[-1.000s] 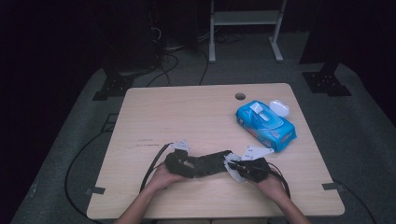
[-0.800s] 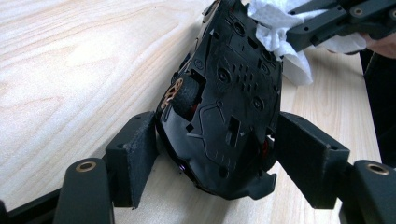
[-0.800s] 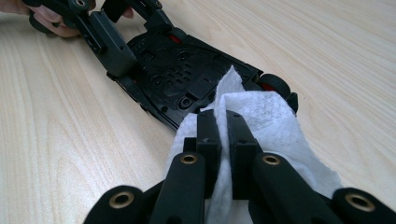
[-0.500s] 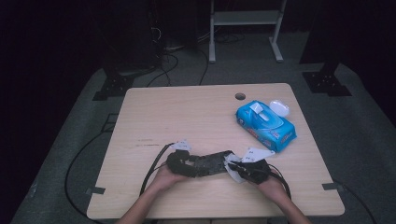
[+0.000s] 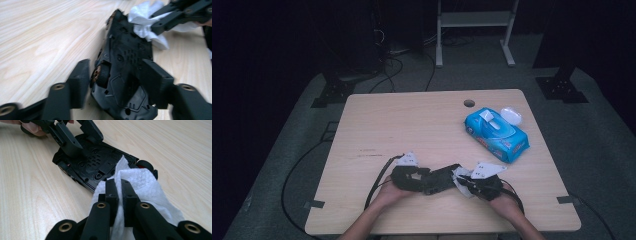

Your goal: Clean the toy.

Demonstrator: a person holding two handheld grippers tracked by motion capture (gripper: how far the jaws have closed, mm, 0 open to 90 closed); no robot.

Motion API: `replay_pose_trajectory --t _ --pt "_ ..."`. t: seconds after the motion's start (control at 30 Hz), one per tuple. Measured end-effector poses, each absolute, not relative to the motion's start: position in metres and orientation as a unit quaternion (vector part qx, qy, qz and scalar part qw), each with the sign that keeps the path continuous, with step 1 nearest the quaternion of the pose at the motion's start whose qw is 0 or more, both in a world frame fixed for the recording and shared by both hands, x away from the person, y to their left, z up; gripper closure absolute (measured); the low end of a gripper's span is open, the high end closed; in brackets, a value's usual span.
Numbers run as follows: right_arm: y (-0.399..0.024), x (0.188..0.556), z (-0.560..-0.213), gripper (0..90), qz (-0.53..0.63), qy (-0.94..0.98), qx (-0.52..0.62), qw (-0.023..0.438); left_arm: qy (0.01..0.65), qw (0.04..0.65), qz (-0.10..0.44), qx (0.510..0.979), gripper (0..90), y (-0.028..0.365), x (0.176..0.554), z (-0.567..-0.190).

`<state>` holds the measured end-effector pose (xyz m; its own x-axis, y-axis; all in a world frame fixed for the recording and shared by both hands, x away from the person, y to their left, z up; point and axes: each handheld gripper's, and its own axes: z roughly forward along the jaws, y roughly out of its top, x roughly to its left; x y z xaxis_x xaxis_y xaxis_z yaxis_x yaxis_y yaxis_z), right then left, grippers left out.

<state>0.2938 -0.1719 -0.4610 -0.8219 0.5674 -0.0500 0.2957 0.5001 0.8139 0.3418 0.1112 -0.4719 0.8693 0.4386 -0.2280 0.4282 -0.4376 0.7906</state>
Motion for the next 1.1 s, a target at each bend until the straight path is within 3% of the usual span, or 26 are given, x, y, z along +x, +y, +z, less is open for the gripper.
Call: replay_pose_trajectory --t 0.03,0.23,0.37,0.57,1.1 --pt "-0.172 0.293 -0.461 85.6 0.431 0.851 0.252 0.16 0.261 0.46 0.001 0.849 33.6 0.112 0.342 -0.472" --pt "-0.172 0.291 -0.463 85.7 0.435 0.848 0.253 0.165 0.284 0.431 -0.025 0.856 32.6 0.115 0.338 -0.471" --pt "-0.171 0.29 -0.463 85.6 0.434 0.848 0.253 0.167 0.31 0.429 -0.076 0.845 35.9 0.119 0.343 -0.476" --pt "-0.172 0.288 -0.462 85.9 0.431 0.85 0.249 0.172 0.313 0.439 -0.081 0.838 40.9 0.119 0.342 -0.478" --pt "-0.181 0.288 -0.464 85.8 0.432 0.847 0.256 0.173 0.226 0.448 0.075 0.862 41.5 0.102 0.324 -0.47"
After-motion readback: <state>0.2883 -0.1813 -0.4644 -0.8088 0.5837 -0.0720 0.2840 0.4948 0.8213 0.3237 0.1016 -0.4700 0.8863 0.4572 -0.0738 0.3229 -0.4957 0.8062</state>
